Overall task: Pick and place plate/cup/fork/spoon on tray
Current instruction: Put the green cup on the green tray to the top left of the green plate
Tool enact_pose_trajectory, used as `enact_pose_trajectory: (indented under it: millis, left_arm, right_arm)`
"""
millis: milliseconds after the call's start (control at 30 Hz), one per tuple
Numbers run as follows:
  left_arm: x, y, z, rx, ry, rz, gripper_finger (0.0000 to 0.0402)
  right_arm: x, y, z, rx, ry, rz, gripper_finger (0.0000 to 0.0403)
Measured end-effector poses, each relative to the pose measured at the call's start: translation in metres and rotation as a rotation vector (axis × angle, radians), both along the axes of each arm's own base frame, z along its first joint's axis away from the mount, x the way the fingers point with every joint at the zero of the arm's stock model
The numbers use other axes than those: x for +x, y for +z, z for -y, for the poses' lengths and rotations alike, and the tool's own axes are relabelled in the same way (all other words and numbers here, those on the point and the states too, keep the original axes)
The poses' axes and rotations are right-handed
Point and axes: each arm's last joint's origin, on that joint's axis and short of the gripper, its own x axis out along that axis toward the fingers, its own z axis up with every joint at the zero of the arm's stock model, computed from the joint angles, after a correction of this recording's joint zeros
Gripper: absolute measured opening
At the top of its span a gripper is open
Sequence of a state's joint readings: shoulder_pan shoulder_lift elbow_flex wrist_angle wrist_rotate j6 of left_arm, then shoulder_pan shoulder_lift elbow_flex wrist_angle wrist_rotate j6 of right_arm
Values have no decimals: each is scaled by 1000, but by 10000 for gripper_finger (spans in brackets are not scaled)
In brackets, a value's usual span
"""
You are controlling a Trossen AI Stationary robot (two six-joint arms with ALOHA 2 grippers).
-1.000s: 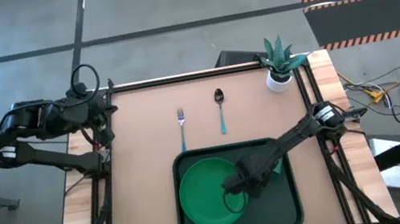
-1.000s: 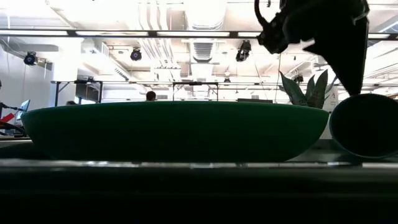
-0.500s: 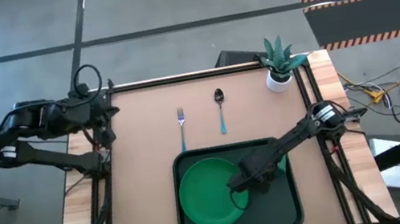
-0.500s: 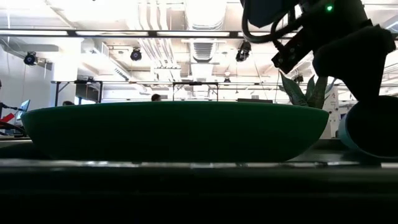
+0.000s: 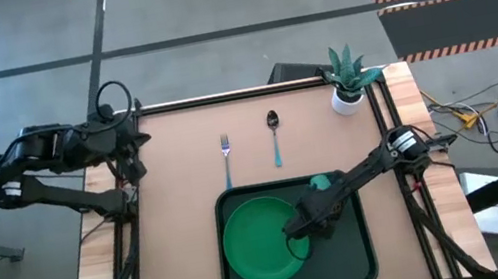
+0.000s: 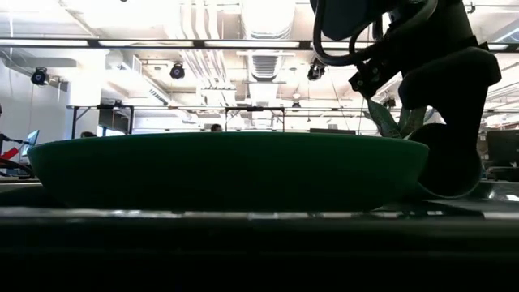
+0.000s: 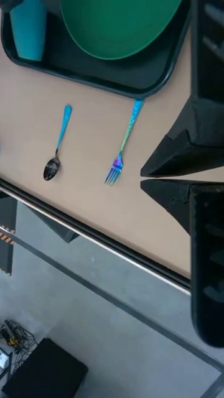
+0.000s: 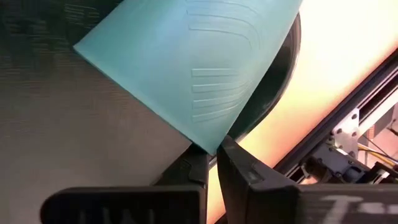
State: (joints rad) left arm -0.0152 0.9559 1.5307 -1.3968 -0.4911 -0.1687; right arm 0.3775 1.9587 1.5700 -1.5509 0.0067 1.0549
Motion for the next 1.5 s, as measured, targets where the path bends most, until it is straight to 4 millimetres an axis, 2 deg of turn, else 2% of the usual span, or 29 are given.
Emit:
enact_pose_trajectory:
  millis: [167, 300, 467, 733, 967, 1233, 1333, 1500]
  left_arm:
    - [0, 0, 0, 0, 0, -1, 0]
    - [0, 0, 0, 1, 0, 1, 0]
    - [0, 0, 0, 1, -1, 0, 0]
    - [0, 0, 0, 17, -17, -12, 0]
    - [-1, 0, 0, 31, -27, -18, 0]
    - [-1, 0, 0, 35, -32, -21, 0]
    - [-1, 0, 0, 35, -32, -21, 0]
    - [-1, 0, 0, 35, -32, -21, 0]
  right_arm:
    - [3, 3, -1, 5, -19, 28, 9]
    - [12, 18, -4, -9, -41, 113, 8]
    - [23, 60, -5, -40, -120, 313, 6]
    - [12, 127, 5, 86, -351, 467, 7]
    - [-6, 159, 18, 314, -467, 440, 7]
    - [-28, 176, 48, 482, -549, 403, 8]
    - [-38, 175, 63, 546, -587, 366, 8]
    - [-44, 160, 89, 657, -613, 312, 8]
